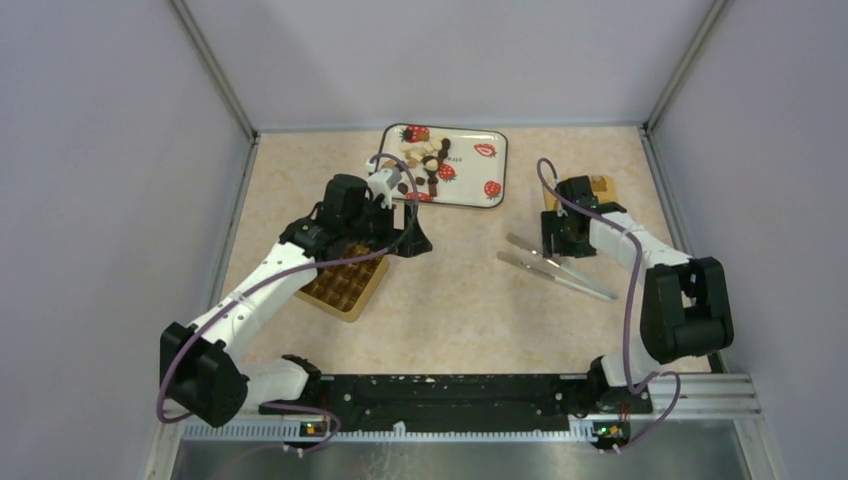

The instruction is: Pack the chocolate

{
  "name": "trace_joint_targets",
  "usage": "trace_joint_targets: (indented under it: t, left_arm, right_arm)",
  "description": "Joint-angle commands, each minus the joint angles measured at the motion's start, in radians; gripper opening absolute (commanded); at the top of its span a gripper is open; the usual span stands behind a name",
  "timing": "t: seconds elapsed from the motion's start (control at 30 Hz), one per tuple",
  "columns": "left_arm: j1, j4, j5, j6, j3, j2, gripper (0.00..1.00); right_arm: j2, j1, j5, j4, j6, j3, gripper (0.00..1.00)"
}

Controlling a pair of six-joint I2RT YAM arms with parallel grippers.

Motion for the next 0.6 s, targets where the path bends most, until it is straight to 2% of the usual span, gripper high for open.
trace_joint_targets:
  t: [0.0, 0.27, 0.4, 0.57]
  left_arm:
    - [-0.005, 0.018, 0.013, 0.020, 0.012, 0.003, 0.99]
    - [-0.006, 0.028, -0.015, 0.017, 0.009, -0.007, 0.99]
    - [-0.006, 0.031, -0.021, 0.028, 0.015, -0.007, 0.99]
    - [-0.006, 0.027, -0.037, 0.039, 0.007, -0.010, 0.99]
  right_arm:
    - [0.051, -0.038, -0.018, 0.050, 0.009, -0.005, 0.63]
    - [0.104, -0.038, -0.019, 0.045, 0.006, 0.005, 0.45]
    - [0.112, -0.038, -0.038, 0.035, 0.004, -0.001, 0.43]
    - [0.106, -0.037, -0.067, 0.025, 0.007, -0.009, 0.29]
